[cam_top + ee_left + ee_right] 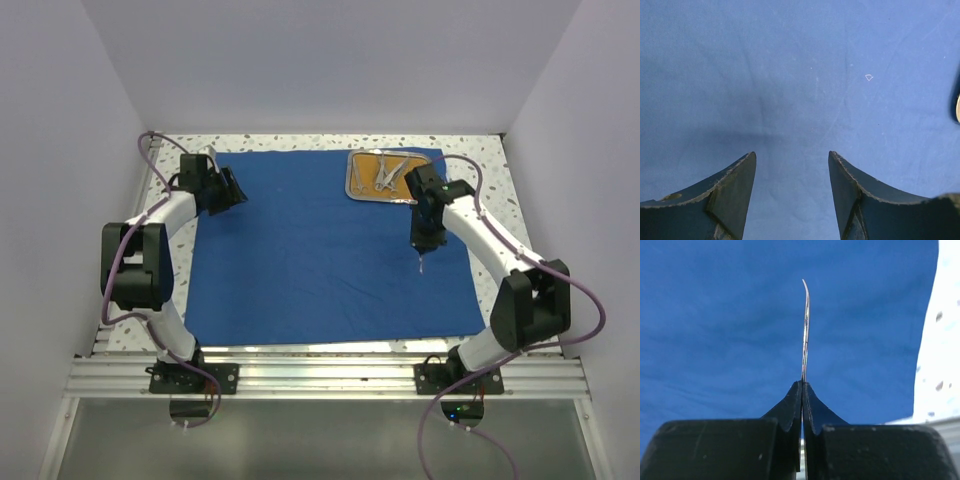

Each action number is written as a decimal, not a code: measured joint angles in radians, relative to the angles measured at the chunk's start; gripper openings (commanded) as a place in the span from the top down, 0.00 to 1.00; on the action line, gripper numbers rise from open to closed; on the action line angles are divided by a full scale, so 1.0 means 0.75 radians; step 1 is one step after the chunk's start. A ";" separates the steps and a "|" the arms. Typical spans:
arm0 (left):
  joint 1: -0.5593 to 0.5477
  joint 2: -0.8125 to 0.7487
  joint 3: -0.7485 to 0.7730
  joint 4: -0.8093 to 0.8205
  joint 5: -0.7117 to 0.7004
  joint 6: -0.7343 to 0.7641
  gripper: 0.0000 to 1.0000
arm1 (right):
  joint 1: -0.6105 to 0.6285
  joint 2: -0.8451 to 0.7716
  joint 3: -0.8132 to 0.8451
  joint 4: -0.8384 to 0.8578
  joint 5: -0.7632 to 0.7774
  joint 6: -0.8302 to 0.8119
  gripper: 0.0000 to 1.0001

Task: Open and lay out the surgical kit
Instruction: Place the medical item in the surgical kit.

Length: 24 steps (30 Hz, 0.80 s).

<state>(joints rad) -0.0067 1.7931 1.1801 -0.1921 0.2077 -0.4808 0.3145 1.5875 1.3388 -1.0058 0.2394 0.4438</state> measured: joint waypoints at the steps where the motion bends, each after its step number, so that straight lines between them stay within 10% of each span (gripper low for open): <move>1: 0.000 0.000 0.000 -0.001 0.002 -0.004 0.36 | 0.004 -0.040 -0.066 -0.006 -0.005 0.011 1.00; 17: -0.063 0.019 0.050 -0.004 0.022 -0.022 0.36 | 0.037 0.027 -0.409 -0.027 -0.005 0.087 1.00; 20: -0.064 0.019 0.065 -0.004 0.021 -0.022 0.36 | 0.066 0.075 -0.409 -0.018 -0.024 0.098 0.51; 24: -0.064 0.019 0.067 -0.007 0.020 -0.022 0.36 | 0.086 0.089 -0.374 -0.038 -0.034 0.102 0.27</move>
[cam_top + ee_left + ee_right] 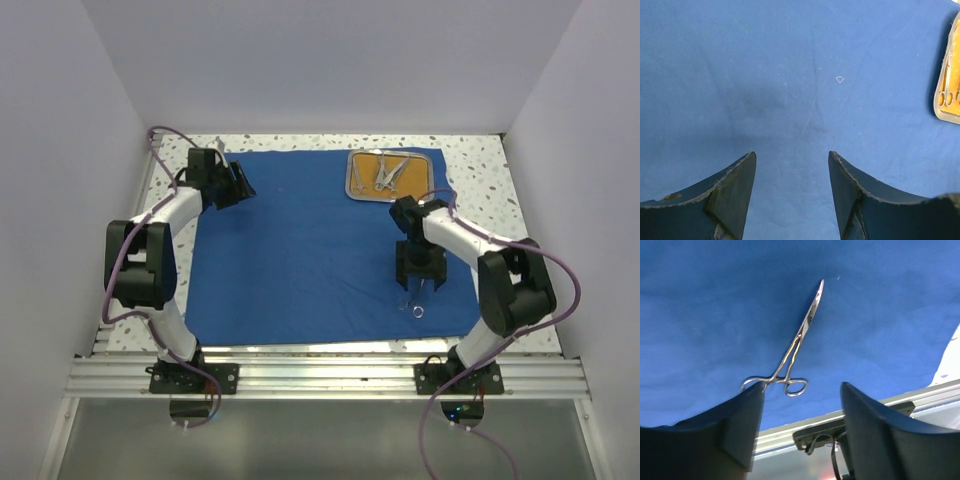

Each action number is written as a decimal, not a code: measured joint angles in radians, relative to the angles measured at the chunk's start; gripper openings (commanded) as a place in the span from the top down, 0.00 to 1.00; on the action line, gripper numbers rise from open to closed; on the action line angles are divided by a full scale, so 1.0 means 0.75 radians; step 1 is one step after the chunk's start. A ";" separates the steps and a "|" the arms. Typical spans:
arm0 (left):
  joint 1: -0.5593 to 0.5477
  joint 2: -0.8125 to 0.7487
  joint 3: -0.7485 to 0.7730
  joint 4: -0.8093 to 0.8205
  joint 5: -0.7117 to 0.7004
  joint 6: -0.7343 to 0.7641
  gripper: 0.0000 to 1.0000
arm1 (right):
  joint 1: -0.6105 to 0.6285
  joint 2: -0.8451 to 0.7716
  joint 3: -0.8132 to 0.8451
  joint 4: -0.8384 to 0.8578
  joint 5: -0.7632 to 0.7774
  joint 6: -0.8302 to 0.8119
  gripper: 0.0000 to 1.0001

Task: Open and lay out the surgical kit
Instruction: Place the medical item in the surgical kit, then pick up the medical item from the container.

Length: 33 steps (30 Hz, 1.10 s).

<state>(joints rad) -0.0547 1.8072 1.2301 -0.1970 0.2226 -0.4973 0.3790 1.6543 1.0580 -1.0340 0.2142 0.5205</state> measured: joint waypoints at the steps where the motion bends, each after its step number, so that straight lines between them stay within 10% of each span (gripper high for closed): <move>1: 0.000 0.001 0.002 -0.001 0.000 0.001 0.36 | 0.000 0.000 0.026 -0.016 0.004 -0.001 0.27; 11: 0.000 0.042 0.061 -0.011 0.000 0.001 0.36 | -0.001 0.088 0.904 -0.224 0.140 -0.075 0.25; 20: 0.000 0.056 0.071 -0.028 0.002 0.001 0.37 | -0.043 0.838 1.859 -0.235 0.175 -0.161 0.33; 33: 0.000 -0.009 0.020 -0.042 0.002 0.002 0.37 | -0.259 1.179 1.928 -0.102 0.083 -0.086 0.43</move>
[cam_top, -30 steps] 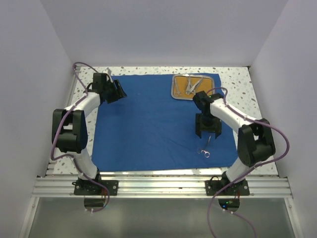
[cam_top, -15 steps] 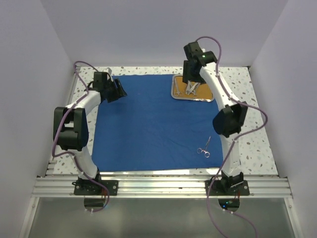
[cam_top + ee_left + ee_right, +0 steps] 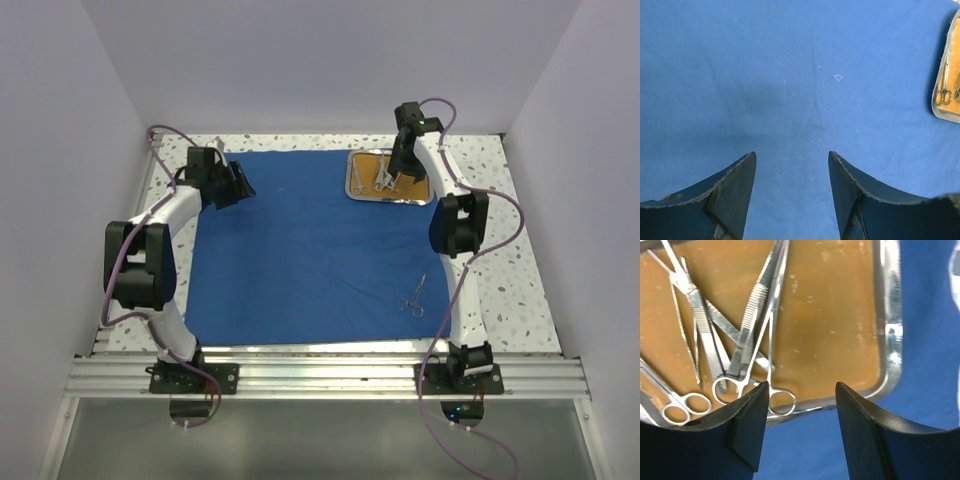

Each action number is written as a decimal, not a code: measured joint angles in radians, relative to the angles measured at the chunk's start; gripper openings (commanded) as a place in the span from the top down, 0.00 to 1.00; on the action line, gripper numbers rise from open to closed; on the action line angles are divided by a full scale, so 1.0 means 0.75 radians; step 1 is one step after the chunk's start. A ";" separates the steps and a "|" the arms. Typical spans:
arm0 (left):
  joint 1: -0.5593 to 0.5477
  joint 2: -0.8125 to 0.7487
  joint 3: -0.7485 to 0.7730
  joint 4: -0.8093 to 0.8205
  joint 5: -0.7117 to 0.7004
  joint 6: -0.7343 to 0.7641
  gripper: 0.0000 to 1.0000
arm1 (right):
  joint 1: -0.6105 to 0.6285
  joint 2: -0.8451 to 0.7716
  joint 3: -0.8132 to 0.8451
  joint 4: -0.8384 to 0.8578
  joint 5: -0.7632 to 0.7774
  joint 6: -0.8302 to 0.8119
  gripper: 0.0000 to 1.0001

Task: Open and lay out the surgical kit
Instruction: Pick up the medical item from the container.

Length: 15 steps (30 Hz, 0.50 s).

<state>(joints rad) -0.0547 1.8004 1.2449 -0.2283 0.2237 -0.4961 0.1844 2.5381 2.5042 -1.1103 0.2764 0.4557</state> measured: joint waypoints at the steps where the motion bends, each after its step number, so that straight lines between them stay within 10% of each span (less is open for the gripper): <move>1: 0.000 0.000 0.000 -0.002 0.000 0.001 0.37 | 0.001 0.005 0.000 0.013 -0.009 0.005 0.43; 15: 0.000 -0.040 -0.041 -0.047 -0.020 0.014 0.36 | 0.043 0.036 -0.091 0.109 -0.086 0.058 0.46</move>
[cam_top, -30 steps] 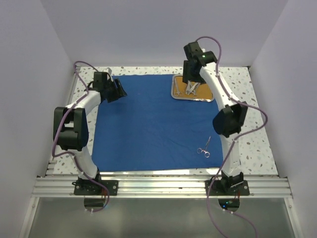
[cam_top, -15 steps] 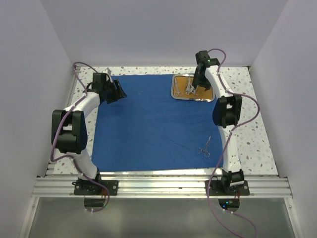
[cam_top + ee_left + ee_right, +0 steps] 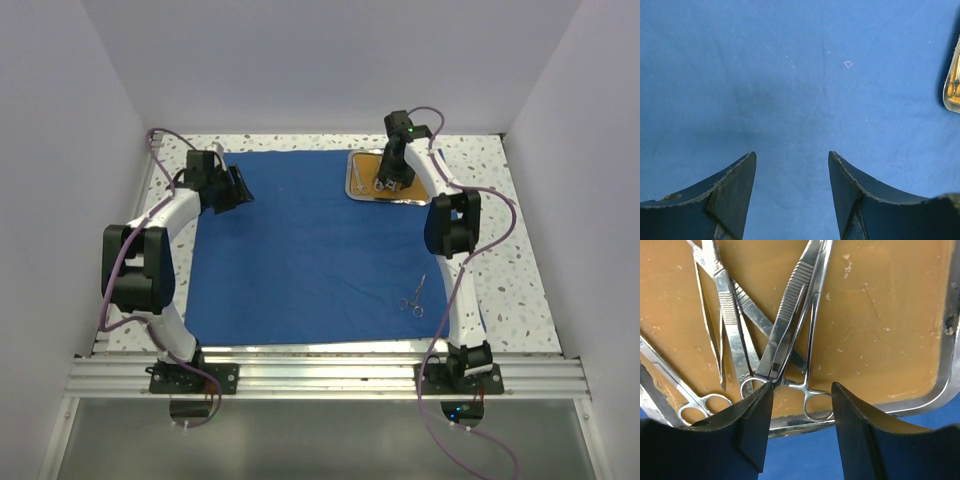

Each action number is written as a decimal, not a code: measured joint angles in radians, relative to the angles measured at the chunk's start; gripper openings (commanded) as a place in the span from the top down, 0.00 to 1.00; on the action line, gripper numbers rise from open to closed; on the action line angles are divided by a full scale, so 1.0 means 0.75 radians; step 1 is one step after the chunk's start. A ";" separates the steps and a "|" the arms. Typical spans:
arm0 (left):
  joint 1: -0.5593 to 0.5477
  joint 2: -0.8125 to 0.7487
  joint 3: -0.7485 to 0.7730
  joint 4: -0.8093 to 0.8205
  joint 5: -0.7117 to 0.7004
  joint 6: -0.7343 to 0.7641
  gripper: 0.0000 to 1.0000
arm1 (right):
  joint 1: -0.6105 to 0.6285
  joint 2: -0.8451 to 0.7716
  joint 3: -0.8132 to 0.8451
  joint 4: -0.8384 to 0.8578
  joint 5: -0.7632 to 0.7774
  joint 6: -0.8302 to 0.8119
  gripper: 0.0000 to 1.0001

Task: Open and lay out the surgical kit
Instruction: Pick up the medical item from the container.

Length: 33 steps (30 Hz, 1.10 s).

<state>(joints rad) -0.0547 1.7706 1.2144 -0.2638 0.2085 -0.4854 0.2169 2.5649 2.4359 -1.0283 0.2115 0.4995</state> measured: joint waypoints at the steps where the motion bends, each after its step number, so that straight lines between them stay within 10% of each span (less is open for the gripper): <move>1: 0.000 0.000 0.000 -0.001 -0.003 0.001 0.36 | 0.000 -0.004 -0.006 0.007 0.004 -0.002 0.47; 33: 0.000 -0.001 -0.002 -0.011 -0.029 0.010 0.36 | -0.002 -0.200 -0.407 0.213 0.018 -0.090 0.60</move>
<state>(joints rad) -0.0547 1.7702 1.2129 -0.2722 0.1867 -0.4778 0.2153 2.4145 2.1307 -0.8688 0.2253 0.4320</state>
